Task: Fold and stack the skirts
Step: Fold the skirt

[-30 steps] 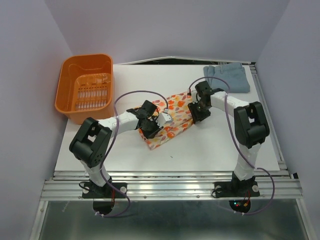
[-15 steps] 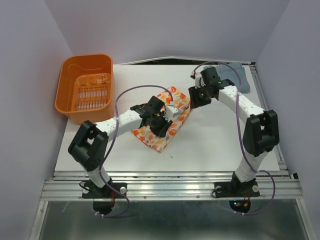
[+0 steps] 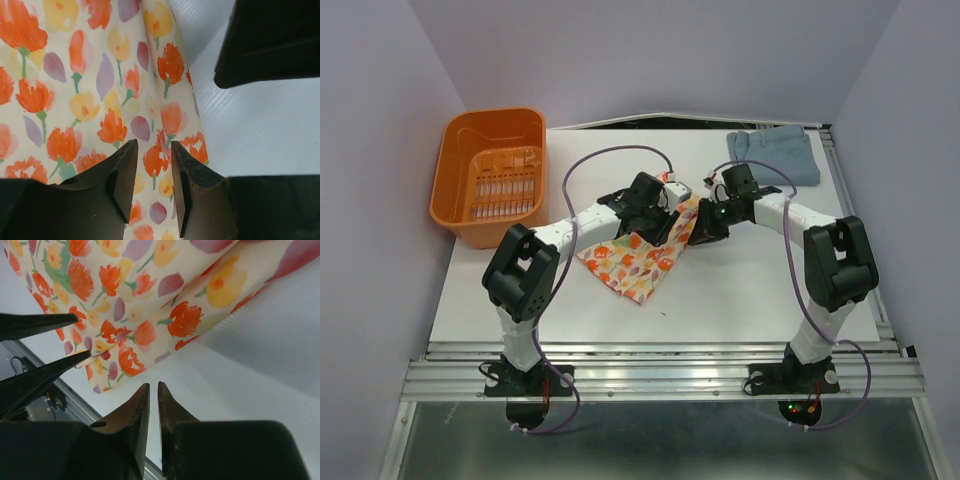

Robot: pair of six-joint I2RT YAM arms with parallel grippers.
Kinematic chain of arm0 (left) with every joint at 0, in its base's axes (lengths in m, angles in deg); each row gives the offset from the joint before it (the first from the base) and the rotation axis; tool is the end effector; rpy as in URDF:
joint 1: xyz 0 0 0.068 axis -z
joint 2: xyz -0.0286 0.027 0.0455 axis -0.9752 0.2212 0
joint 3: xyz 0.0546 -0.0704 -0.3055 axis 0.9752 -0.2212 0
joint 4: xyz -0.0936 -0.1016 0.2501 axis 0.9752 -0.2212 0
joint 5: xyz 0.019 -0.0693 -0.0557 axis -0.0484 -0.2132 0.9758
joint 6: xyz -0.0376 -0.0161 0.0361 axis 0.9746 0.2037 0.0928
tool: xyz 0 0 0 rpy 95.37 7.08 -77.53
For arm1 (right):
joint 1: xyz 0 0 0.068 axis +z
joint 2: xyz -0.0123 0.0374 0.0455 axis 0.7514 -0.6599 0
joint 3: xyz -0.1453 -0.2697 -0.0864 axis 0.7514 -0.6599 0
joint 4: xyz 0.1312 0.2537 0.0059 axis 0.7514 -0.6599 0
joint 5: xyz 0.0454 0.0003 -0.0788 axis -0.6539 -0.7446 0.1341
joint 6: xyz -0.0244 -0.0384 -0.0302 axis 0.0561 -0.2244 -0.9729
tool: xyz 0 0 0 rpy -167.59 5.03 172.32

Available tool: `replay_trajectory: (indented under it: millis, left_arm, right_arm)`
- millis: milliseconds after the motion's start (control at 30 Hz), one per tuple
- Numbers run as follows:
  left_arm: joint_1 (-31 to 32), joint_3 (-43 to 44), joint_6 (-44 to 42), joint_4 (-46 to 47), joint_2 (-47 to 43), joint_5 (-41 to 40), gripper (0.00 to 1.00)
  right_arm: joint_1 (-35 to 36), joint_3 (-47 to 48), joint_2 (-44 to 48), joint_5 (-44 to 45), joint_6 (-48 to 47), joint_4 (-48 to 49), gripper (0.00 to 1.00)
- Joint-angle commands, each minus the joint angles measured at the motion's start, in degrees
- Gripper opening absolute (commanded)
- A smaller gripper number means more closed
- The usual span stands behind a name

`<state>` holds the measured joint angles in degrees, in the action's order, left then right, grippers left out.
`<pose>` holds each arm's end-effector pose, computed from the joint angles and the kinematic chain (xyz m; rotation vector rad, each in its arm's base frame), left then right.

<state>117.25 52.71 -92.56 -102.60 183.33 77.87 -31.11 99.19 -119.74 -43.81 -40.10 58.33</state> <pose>0.3357 -0.2928 0.2720 1.0344 2.0772 -0.5567 0.3821 0.1421 0.2331 -0.2106 2.6543 0.9612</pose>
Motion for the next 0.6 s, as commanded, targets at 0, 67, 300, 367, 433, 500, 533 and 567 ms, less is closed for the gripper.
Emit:
replay_trajectory:
  millis: [0,67,300,367,433,500,533,567]
  left_arm:
    - [0.4,1.8,0.2,0.7,1.1,-0.7,0.45]
    - [0.5,1.8,-0.3,0.7,1.5,-1.3,0.45]
    - [1.5,3.0,-2.0,0.3,4.4,-2.8,0.45]
    - [2.2,3.3,-2.2,0.1,5.3,-2.7,0.45]
    - [2.9,3.5,-2.7,0.0,5.8,-3.1,0.45]
    - [3.4,3.8,-2.8,0.0,6.6,-4.4,0.46]
    - [3.6,4.0,-2.8,-0.3,7.1,-5.1,0.46]
    - [3.7,4.7,-2.7,-0.6,7.5,-5.7,0.47]
  right_arm:
    - [-0.4,-4.5,0.4,-5.9,8.6,12.8,0.17]
    - [-0.4,-5.4,-0.2,-6.0,9.7,15.1,0.16]
    - [-0.4,-7.9,-5.3,-4.9,10.4,18.2,0.08]
    - [-0.4,-8.3,-7.1,-4.1,10.0,18.4,0.08]
    - [-0.4,-8.3,-7.9,-3.3,9.8,18.5,0.06]
    - [-0.4,-8.5,-8.6,-2.3,9.8,18.4,0.06]
    - [-0.4,-8.5,-8.7,-2.2,9.8,18.4,0.06]
    - [-0.4,-8.5,-9.0,-2.2,10.0,18.4,0.06]
